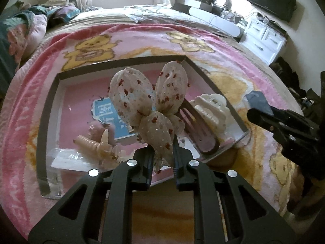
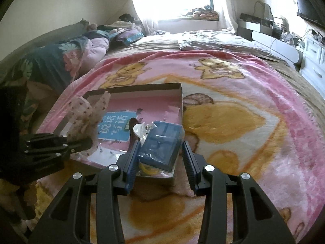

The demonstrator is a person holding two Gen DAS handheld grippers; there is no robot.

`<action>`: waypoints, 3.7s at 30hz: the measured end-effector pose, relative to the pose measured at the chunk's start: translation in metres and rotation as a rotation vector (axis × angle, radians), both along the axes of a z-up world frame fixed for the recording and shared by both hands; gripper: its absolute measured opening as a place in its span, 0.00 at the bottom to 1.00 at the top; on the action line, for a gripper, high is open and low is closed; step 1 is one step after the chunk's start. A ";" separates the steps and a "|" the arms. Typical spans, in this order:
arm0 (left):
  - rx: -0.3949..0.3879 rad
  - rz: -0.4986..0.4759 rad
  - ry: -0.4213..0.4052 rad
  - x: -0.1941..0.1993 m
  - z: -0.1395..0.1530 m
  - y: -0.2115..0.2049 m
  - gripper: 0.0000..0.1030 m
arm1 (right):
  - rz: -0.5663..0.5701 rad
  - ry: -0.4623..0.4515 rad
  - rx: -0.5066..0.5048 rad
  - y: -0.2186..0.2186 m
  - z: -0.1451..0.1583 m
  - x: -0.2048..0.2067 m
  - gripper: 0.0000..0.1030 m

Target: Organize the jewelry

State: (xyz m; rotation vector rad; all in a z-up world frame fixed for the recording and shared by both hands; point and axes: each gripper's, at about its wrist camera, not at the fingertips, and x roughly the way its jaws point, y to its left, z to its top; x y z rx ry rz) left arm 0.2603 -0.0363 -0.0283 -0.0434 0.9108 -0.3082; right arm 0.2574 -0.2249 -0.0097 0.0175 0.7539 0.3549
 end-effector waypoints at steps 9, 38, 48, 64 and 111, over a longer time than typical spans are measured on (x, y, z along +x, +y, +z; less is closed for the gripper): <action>0.012 0.046 0.007 0.009 0.000 0.010 0.19 | 0.077 0.003 -0.010 0.025 -0.002 0.003 0.39; 0.013 0.140 -0.066 -0.028 0.040 0.056 0.27 | 0.146 0.021 -0.042 0.073 -0.001 -0.006 0.70; 0.006 0.143 -0.103 -0.050 0.060 0.051 0.40 | 0.091 -0.038 -0.020 0.050 0.030 -0.036 0.89; 0.015 0.209 -0.202 -0.113 0.101 0.053 0.91 | 0.039 -0.126 -0.007 0.026 0.073 -0.096 0.96; 0.014 0.242 -0.185 -0.218 0.026 0.045 0.91 | -0.004 -0.130 0.038 0.007 0.014 -0.198 0.96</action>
